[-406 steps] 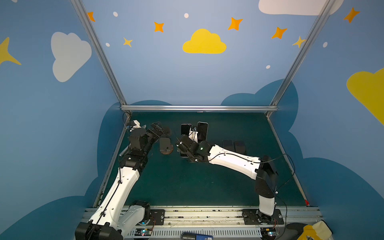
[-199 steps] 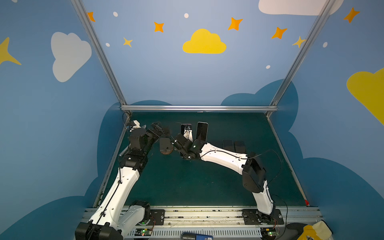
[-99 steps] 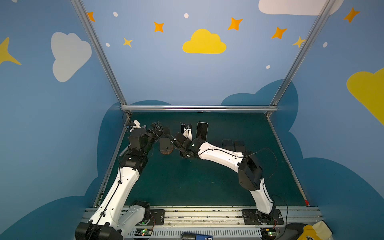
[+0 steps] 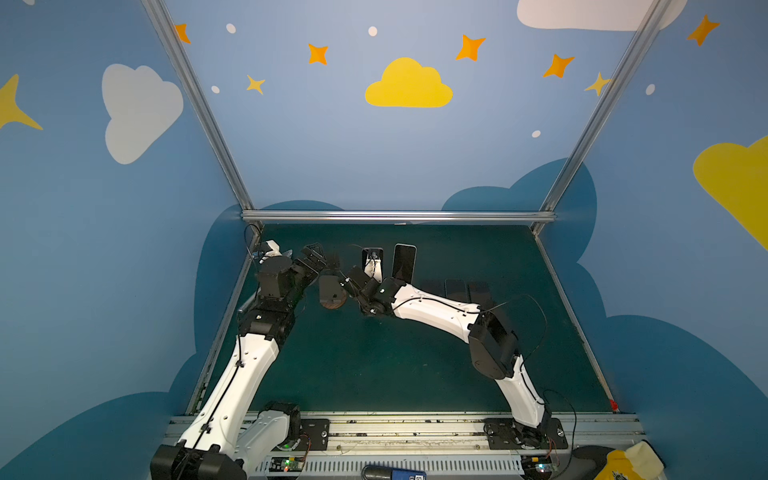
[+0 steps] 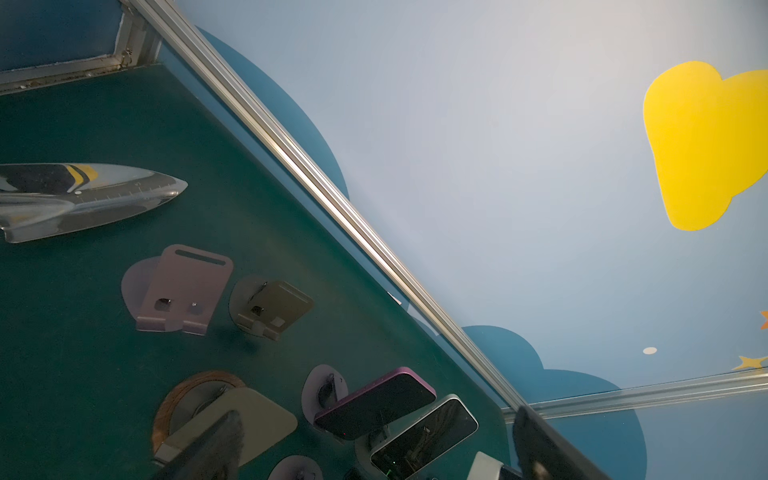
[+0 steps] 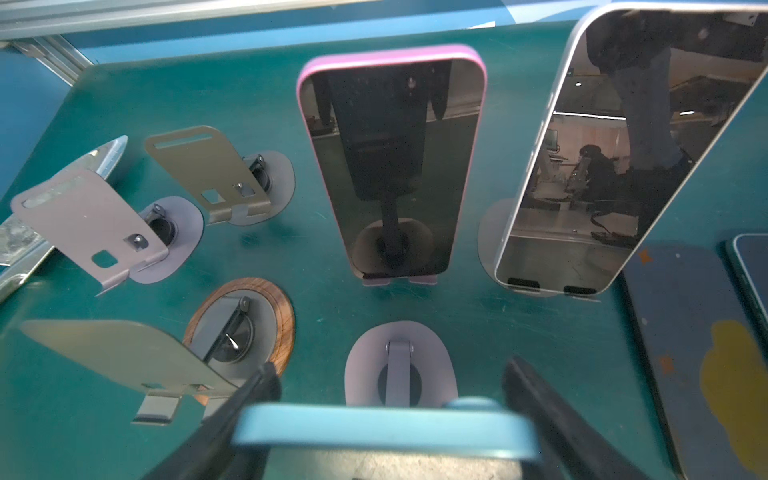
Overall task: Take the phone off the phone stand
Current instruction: 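Close the right gripper on the teal-edged phone's top edge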
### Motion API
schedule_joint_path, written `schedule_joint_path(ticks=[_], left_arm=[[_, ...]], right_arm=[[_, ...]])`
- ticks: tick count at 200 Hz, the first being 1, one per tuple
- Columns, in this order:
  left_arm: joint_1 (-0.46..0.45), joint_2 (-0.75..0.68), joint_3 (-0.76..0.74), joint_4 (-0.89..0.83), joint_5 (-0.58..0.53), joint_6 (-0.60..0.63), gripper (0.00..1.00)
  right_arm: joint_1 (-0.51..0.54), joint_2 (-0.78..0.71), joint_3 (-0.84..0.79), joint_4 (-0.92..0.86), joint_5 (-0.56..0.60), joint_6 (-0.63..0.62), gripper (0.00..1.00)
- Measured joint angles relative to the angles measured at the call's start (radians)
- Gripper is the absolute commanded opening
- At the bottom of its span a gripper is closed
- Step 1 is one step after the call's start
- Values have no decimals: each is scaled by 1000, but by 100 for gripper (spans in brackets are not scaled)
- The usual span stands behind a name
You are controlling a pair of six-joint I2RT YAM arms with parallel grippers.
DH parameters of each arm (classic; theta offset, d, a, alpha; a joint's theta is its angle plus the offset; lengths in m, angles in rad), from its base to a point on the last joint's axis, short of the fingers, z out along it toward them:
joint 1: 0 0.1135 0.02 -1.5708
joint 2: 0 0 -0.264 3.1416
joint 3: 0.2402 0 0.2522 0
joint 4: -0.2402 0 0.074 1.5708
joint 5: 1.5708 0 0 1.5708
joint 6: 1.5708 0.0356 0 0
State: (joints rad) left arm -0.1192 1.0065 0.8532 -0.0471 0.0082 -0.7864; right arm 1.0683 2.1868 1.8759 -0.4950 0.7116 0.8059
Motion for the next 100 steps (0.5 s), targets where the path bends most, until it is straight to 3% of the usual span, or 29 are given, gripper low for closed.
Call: schedule_joint_path(ticks=[100], left_arm=[[5,0,0,23,45,-1,100]], right_arm=[[-2,-8,-39,76,8,-73,66]])
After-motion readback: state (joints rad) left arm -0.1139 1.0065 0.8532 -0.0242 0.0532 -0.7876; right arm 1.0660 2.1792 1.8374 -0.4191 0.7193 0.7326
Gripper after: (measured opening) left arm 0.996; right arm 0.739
